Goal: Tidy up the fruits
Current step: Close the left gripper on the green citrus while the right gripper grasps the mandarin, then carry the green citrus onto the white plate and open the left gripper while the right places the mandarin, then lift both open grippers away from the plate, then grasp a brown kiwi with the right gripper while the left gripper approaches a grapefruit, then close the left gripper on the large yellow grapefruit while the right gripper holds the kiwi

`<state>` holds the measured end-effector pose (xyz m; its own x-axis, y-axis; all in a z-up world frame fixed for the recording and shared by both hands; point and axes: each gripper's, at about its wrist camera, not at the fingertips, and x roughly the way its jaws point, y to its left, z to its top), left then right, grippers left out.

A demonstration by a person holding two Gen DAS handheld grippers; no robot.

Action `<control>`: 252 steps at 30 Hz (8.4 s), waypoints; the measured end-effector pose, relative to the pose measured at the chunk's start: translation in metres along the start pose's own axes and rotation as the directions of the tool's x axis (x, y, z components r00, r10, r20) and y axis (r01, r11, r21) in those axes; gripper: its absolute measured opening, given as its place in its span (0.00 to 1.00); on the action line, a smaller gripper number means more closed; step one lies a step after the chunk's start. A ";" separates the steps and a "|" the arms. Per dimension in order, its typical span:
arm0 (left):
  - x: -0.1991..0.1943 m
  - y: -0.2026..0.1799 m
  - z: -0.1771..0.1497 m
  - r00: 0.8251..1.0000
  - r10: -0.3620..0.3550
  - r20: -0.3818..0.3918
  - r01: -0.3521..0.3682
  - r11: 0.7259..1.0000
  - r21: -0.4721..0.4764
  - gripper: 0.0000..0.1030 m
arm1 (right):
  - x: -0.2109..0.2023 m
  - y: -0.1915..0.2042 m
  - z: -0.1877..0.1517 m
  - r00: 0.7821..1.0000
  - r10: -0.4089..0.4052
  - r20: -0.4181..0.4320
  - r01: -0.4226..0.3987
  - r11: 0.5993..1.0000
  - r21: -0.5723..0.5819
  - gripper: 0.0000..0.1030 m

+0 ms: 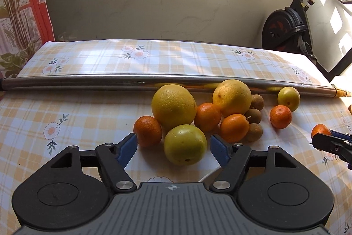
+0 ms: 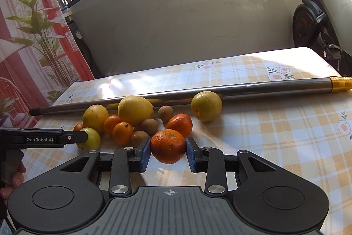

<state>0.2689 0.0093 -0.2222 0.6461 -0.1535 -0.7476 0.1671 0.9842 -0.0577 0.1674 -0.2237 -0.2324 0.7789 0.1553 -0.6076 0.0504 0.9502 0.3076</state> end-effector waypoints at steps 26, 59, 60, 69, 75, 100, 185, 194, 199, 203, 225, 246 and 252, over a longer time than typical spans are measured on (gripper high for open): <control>0.020 -0.007 -0.010 0.995 -0.093 -0.029 0.092 0.995 -0.049 0.48 | -0.006 0.001 -0.016 0.999 0.031 -0.014 -0.030 0.998 0.056 0.31; -0.091 -0.024 -0.108 0.992 -0.127 -0.026 0.128 0.989 0.073 0.49 | -0.053 0.053 -0.070 0.990 0.067 -0.127 -0.074 0.996 -0.049 0.30; -0.091 -0.024 -0.109 0.992 -0.126 -0.029 0.128 0.989 0.074 0.49 | -0.054 0.055 -0.071 0.990 0.065 -0.128 -0.072 0.996 -0.054 0.30; -0.091 -0.024 -0.116 0.991 -0.129 -0.037 0.132 0.988 0.076 0.49 | -0.059 0.064 -0.075 0.990 0.044 -0.135 -0.059 0.993 -0.104 0.31; -0.091 -0.027 -0.118 0.991 -0.131 -0.038 0.133 0.987 0.088 0.49 | -0.062 0.065 -0.080 0.989 0.035 -0.147 -0.052 0.992 -0.119 0.31; -0.093 -0.023 -0.121 0.986 -0.163 -0.022 0.164 0.985 0.046 0.51 | -0.064 0.069 -0.084 0.987 0.033 -0.158 -0.055 0.989 -0.140 0.31; -0.101 0.052 0.009 0.979 0.046 0.198 -0.033 0.997 -0.065 0.54 | 0.041 0.038 0.043 0.986 0.070 -0.152 -0.089 0.988 -0.124 0.31; -0.084 0.066 0.006 0.984 0.062 0.165 -0.046 0.994 -0.096 0.54 | 0.092 0.049 0.042 0.961 0.032 -0.275 -0.078 0.984 -0.160 0.29; -0.075 0.065 0.003 0.988 0.051 0.143 -0.038 0.995 -0.092 0.54 | 0.102 0.052 0.035 0.955 0.041 -0.293 -0.091 0.983 -0.161 0.27; -0.071 0.064 0.003 0.990 0.042 0.138 -0.031 0.996 -0.083 0.54 | 0.102 0.054 0.032 0.954 0.048 -0.295 -0.102 0.980 -0.170 0.22; -0.053 0.051 0.002 0.996 0.008 0.087 -0.004 0.999 -0.048 0.54 | 0.035 0.037 0.020 0.991 0.082 -0.101 -0.088 0.995 -0.049 0.22; -0.019 0.024 0.017 0.996 -0.042 0.073 0.043 0.999 -0.011 0.54 | 0.013 0.011 0.008 0.998 0.048 -0.043 -0.046 0.998 0.049 0.22; -0.007 0.017 0.027 0.997 -0.048 0.066 0.048 0.999 -0.013 0.56 | 0.012 0.011 0.007 0.998 0.054 -0.043 -0.052 0.997 0.054 0.22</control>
<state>0.2872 0.0245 -0.2005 0.6854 -0.2056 -0.6986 0.1887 0.9767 -0.1023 0.1815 -0.2136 -0.2314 0.7532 0.2177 -0.6207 0.0438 0.9249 0.3776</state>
